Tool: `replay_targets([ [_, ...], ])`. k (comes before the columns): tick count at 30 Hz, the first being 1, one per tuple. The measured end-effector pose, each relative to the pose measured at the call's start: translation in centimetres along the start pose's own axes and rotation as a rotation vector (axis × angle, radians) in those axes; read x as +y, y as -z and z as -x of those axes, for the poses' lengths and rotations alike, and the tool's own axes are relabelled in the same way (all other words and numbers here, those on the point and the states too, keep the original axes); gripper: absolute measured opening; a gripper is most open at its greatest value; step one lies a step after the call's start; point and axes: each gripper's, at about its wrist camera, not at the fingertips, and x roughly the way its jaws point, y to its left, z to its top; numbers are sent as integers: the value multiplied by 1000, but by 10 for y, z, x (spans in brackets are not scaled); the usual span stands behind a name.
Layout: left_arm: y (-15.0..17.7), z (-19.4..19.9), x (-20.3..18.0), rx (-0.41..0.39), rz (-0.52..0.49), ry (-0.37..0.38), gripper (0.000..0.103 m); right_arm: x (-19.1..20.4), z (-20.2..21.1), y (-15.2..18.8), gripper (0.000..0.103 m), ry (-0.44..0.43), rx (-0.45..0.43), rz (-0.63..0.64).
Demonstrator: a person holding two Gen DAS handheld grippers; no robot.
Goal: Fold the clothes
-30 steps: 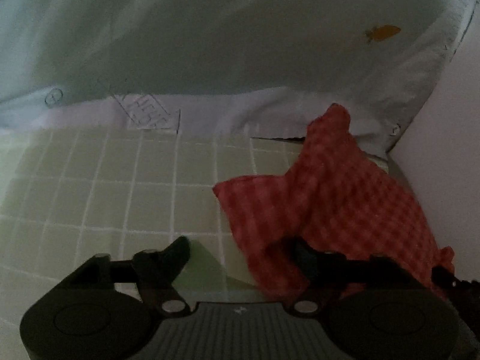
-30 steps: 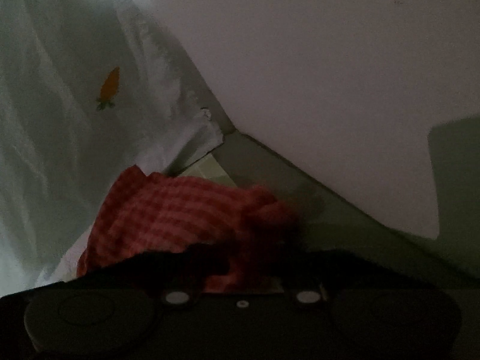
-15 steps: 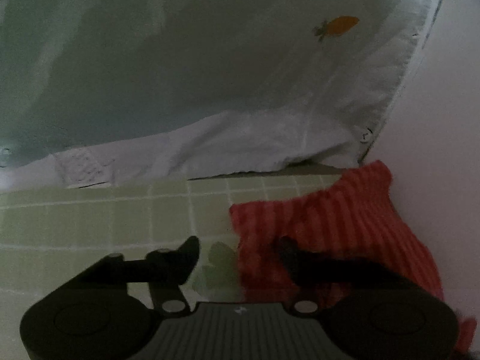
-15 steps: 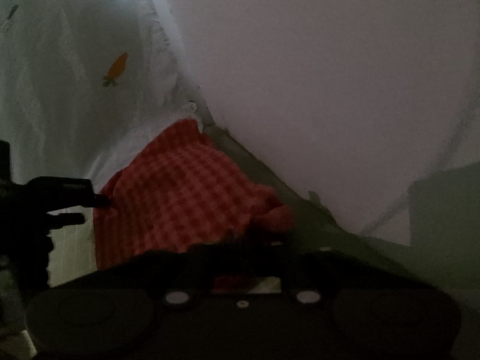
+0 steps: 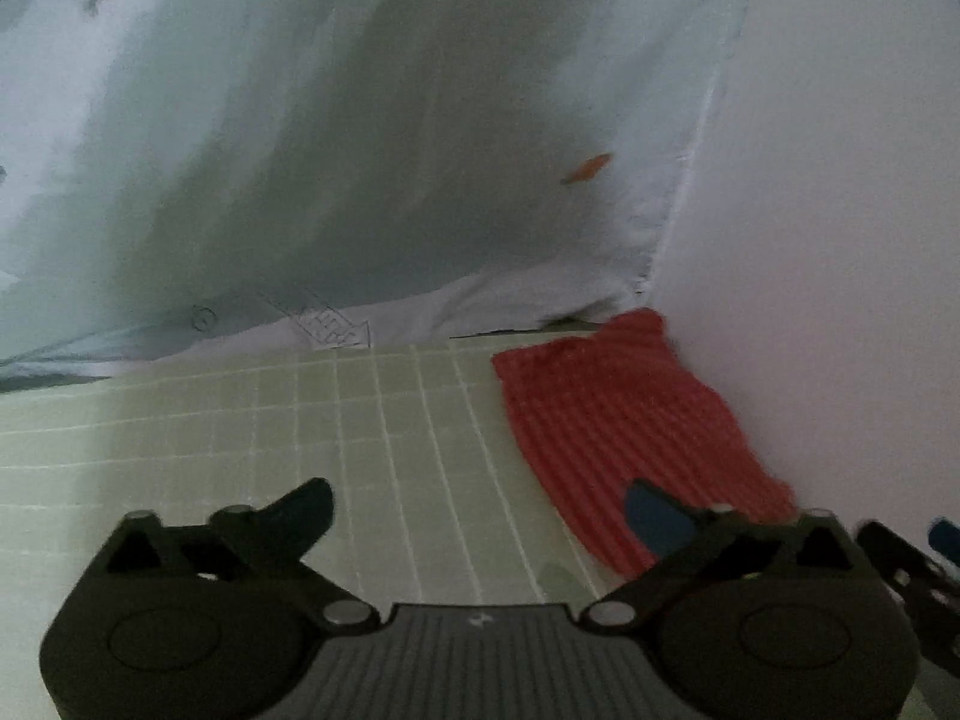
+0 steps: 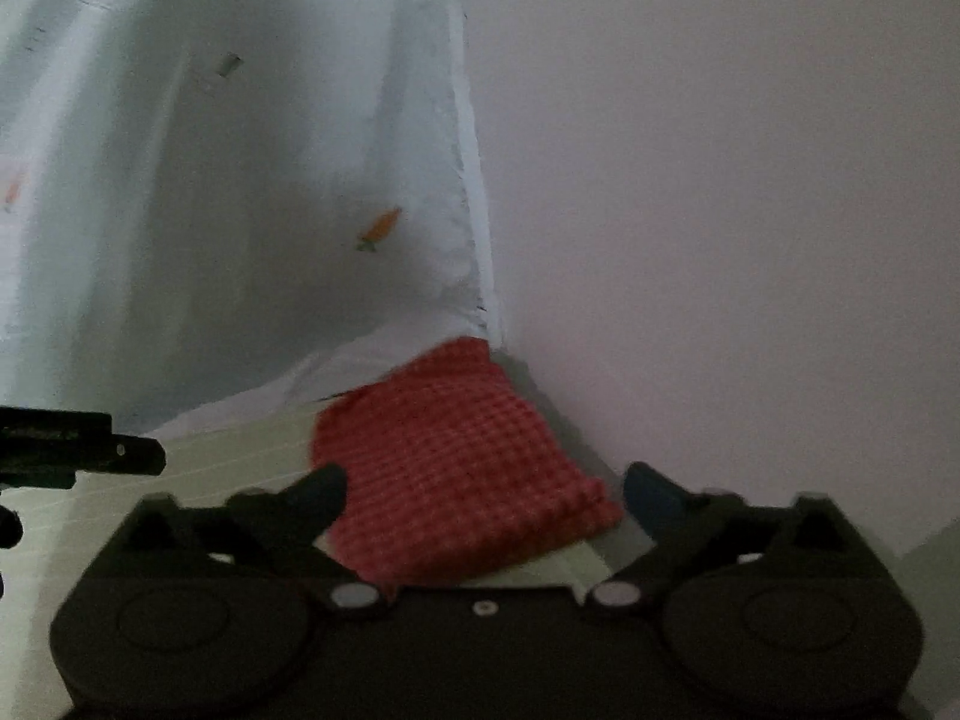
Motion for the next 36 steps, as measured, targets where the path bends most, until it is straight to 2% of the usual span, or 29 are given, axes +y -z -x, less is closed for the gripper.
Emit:
replay_targets([
  [5,36,72,-12,-35,-27,3,103,17,61,11,103,-34,-39,67],
  [8,51,100,-13,-28,-52,8,103,25,88,22,103,-43,-30,68],
  [14,83,146,0,-71,-129,-30,103,41,129,44,103,-32,-16,62],
  [22,118,186,38,-49,-128,13,103,56,185,79,103,-8,9,74],
  [25,132,197,39,-38,-133,27,103,60,200,90,103,1,19,70],
  [31,148,214,43,-41,-135,43,103,63,217,103,103,21,29,60],
  [36,149,219,47,-58,-127,53,103,65,223,107,103,29,26,54],
])
